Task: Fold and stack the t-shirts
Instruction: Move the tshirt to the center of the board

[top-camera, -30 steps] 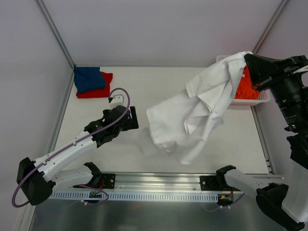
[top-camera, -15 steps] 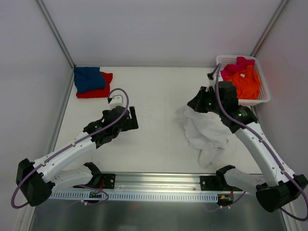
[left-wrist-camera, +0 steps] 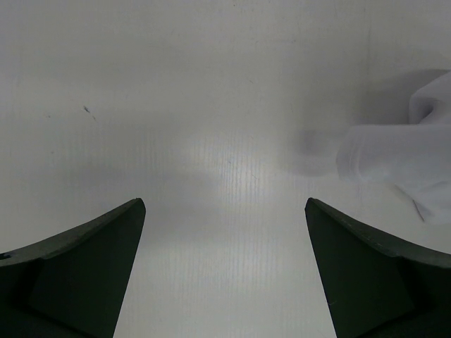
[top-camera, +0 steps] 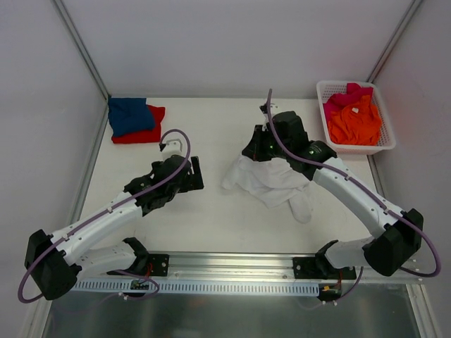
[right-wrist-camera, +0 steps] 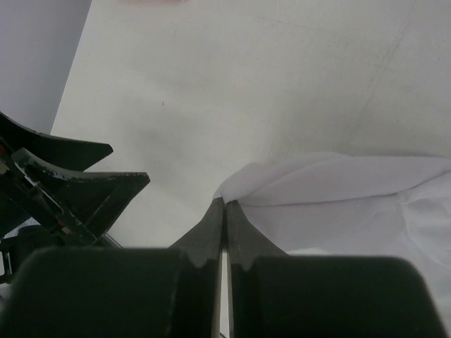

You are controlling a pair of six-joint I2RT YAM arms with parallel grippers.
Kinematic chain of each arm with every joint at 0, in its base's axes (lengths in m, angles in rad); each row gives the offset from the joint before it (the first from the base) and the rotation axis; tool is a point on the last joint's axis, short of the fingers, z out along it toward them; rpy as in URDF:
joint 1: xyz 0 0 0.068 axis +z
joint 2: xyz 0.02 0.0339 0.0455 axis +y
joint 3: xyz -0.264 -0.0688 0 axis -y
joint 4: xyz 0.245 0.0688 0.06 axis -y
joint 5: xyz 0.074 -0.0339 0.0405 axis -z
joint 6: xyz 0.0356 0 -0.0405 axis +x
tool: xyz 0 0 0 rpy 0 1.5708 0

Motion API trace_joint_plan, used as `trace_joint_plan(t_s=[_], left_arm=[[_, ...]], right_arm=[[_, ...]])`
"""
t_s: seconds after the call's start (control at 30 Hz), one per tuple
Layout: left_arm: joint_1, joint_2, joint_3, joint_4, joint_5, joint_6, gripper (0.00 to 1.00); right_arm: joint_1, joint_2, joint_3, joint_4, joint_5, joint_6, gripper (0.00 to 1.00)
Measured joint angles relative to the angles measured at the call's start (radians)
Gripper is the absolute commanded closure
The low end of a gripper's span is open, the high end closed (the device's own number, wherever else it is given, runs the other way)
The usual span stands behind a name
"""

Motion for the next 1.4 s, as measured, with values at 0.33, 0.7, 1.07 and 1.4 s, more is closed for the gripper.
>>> trace_joint_plan(t_s=[0.33,0.7,1.07,1.4], left_arm=[[0.000,0.024,0.000,0.000,0.009,-0.001,0.01],[0.000,0.026,0.000,0.002,0.037,-0.001,0.01],[-0.026,0.203,0.000,0.089,0.089,-0.049,0.02],[-0.122,0.466,0.053,0.151,0.114,-0.097,0.02]], right_arm=[[-0.039,0.280,0.373,-0.025,0.031,-0.070,1.00],[-0.180,0.645,0.734,-0.091,0.024,-0.078,0.50],[-0.229,0.470,0.288,-0.045,0.050,-0.061,0.58],[-0.181,0.140,-0.068,0.065,0.059,-0.008,0.66]])
